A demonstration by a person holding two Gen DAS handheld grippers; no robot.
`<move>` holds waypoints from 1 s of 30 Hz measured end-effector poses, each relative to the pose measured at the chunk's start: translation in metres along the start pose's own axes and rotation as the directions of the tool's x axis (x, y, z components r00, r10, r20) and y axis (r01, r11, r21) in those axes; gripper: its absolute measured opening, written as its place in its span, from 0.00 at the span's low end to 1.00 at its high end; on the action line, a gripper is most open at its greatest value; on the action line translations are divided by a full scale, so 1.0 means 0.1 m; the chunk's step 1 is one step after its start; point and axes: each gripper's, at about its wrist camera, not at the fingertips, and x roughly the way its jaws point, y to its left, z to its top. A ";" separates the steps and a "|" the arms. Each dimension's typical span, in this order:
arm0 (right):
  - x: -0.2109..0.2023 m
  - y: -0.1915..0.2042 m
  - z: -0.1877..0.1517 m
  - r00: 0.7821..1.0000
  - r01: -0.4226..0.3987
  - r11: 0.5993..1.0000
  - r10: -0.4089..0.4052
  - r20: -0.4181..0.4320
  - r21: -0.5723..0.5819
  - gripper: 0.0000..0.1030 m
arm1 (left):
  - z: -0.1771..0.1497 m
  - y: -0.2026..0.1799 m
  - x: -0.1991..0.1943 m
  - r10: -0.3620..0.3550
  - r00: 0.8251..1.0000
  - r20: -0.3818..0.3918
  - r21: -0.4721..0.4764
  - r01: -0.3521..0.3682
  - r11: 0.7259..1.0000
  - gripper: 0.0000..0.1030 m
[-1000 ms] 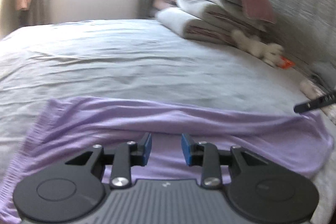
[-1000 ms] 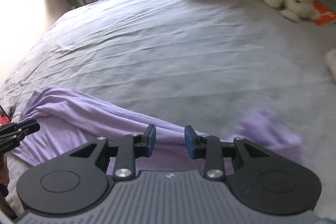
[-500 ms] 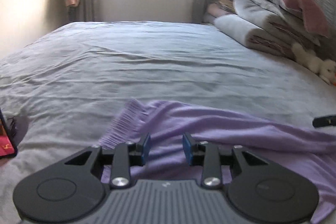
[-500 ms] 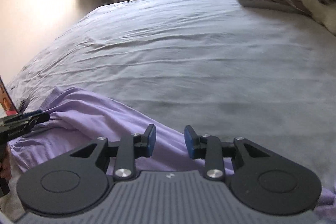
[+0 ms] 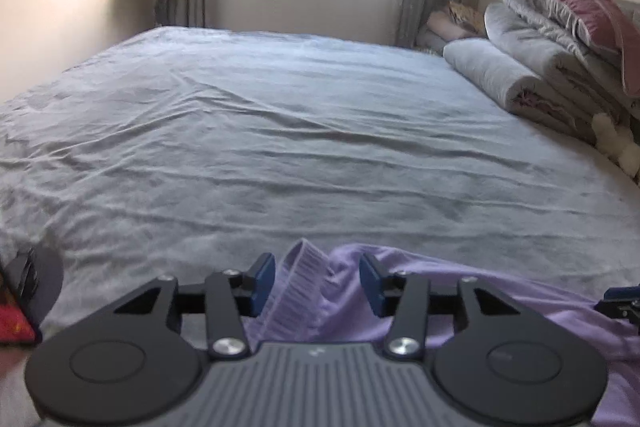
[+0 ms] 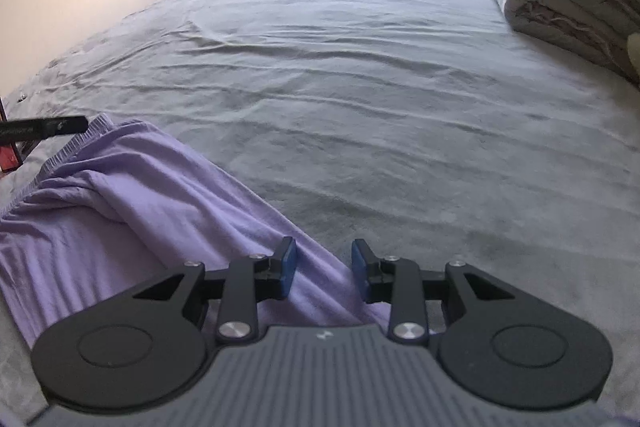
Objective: Fold clothes
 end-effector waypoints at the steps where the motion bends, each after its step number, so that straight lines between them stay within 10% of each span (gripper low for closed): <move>1: 0.01 -0.01 -0.01 1.000 -0.010 1.000 0.010 -0.001 0.004 0.35 | 0.03 0.02 0.07 -0.008 1.000 -0.017 0.003 0.009 1.000 0.46; 11: 0.04 -0.05 0.01 0.996 -0.068 0.997 0.067 -0.051 -0.020 0.35 | 0.03 0.21 0.39 -0.070 0.993 -0.090 -0.066 0.064 0.996 0.26; 18: 0.04 -0.34 0.07 0.987 -0.137 0.977 0.149 -0.059 0.163 0.29 | 0.04 0.26 0.38 -0.080 0.994 -0.068 -0.103 0.072 0.992 0.20; 22: 0.04 -0.11 0.07 0.993 -0.080 0.997 0.080 -0.081 0.013 0.29 | 0.03 0.21 0.37 -0.059 0.997 -0.048 -0.081 0.055 0.995 0.20; 24: 0.05 0.01 0.08 0.996 -0.042 0.998 0.037 -0.081 -0.055 0.00 | 0.03 0.18 0.36 -0.038 0.999 -0.030 -0.063 0.036 0.997 0.02; 30: 0.03 0.10 0.21 0.996 0.087 0.992 -0.088 -0.009 -0.090 0.01 | 0.07 0.20 0.26 0.014 0.999 0.036 -0.060 -0.012 0.998 0.03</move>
